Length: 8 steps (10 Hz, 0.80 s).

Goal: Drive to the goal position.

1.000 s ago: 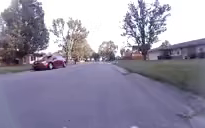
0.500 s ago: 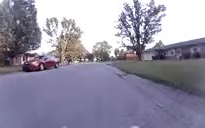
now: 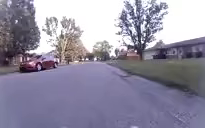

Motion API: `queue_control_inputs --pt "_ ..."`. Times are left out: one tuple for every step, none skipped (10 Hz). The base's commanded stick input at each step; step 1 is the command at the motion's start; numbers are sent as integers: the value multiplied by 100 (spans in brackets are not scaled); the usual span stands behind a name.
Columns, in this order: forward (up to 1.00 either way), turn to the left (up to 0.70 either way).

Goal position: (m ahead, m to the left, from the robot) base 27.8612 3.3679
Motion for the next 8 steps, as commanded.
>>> queue_control_inputs --pt "100 0" --pt "100 0" --pt "100 0" --pt "100 0" --pt "100 0" --pt "100 0" --pt "100 0" --pt "100 0"
